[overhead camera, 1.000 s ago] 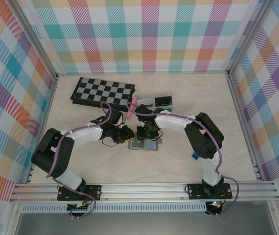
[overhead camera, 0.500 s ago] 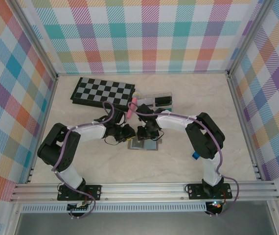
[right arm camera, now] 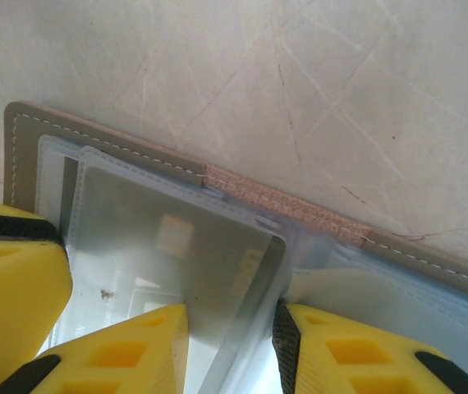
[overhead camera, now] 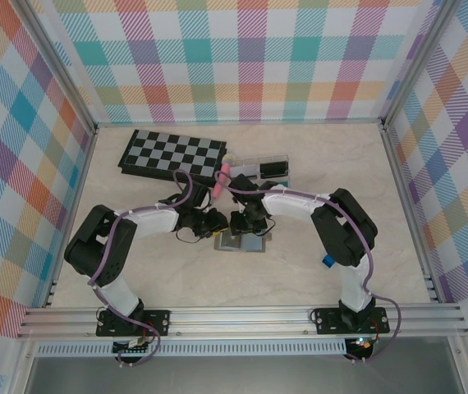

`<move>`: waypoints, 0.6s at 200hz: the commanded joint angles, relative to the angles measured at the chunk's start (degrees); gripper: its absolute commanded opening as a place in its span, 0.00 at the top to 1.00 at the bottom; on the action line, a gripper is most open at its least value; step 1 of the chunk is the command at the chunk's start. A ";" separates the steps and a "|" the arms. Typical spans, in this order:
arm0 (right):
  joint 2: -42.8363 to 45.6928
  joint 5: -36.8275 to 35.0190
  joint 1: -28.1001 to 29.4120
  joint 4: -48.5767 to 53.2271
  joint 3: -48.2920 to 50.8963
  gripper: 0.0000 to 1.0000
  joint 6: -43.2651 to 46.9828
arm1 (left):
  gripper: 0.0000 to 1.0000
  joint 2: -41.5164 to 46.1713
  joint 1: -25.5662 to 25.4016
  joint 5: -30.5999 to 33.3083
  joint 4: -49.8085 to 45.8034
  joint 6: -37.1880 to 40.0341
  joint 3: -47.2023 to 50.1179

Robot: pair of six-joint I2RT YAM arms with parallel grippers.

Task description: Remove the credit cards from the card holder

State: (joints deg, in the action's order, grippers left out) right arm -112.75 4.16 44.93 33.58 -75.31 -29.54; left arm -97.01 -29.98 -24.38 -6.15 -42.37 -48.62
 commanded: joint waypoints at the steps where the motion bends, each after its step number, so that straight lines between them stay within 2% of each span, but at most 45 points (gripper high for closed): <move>1: -2.83 -0.17 -0.30 1.67 3.06 0.65 -0.16 | 0.76 -1.28 -1.02 1.40 -1.85 2.26 -1.78; 33: -2.74 0.15 -0.37 1.67 3.11 0.65 -0.34 | 0.76 -1.52 -1.20 4.46 -5.12 3.76 -2.29; 59: -2.52 0.95 -0.53 1.06 3.50 0.65 -0.59 | 0.76 -1.84 -1.22 4.25 -6.06 4.54 -2.53; 120: -1.25 7.02 -2.07 -3.74 6.39 0.66 -1.10 | 0.78 -2.81 -1.31 -0.49 -4.31 4.62 -2.62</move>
State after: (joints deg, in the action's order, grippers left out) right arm -111.46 8.51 43.13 30.06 -72.40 -29.78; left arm -98.19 -30.79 -23.07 -9.02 -39.05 -50.85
